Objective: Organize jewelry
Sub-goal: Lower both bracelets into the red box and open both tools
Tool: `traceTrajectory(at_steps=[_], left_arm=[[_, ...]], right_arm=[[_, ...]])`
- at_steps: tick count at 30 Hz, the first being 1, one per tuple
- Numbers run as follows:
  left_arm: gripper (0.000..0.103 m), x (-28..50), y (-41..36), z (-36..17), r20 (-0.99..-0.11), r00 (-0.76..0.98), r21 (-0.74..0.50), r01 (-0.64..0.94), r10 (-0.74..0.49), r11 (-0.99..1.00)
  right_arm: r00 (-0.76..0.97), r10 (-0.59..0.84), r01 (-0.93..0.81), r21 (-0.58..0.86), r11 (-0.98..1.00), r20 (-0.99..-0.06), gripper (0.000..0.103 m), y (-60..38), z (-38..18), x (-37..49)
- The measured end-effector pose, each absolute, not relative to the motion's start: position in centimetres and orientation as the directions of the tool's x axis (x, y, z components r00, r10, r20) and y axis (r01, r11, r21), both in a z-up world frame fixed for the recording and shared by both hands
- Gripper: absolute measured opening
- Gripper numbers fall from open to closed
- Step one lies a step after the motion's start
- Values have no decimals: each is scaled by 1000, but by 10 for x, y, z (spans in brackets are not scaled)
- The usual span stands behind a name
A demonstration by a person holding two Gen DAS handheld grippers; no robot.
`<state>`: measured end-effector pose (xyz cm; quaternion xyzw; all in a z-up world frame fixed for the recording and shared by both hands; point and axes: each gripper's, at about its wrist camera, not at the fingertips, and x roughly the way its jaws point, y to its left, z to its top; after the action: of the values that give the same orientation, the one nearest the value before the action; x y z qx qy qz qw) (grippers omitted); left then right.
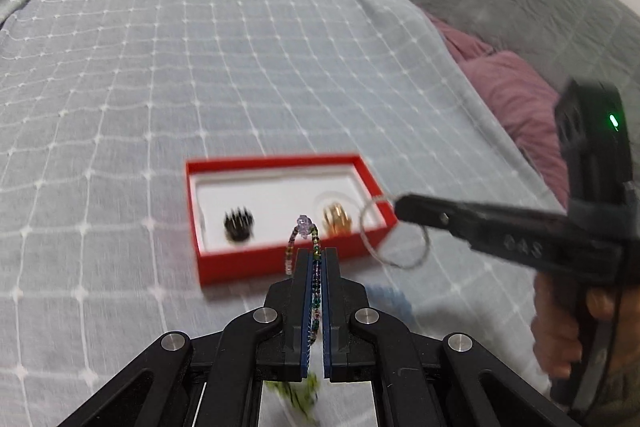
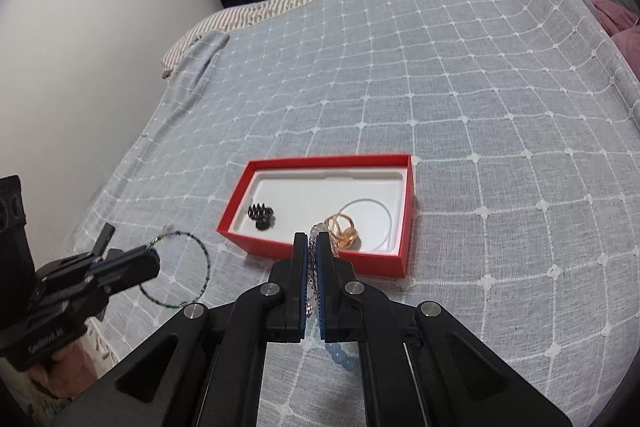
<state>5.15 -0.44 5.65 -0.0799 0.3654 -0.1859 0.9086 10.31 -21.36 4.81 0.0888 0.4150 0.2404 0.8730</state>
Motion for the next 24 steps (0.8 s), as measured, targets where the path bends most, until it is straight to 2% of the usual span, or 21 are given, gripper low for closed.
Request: traceTrajectory(at_steps=[4,10,17,24], left_arm=[[0,80,-4,64,-624,674,-294,266,-395,918],[0,120,-3,56,-612,655,-377,251,-444,891],[0,152,3,28,-636,605,-459,203,-479,865],[0,161,14,-1,-688,566,-481,115,-455,869]], right_arm=[[545,526,-351,392,851,-653,3,-215,56,113],[502,621,-395,479,784,-602,4,-199,60,133],[432,674,-364,568,738,-599,4,-182,38,163],[428,637,-250,593,765,-642,4,-204,14,176]])
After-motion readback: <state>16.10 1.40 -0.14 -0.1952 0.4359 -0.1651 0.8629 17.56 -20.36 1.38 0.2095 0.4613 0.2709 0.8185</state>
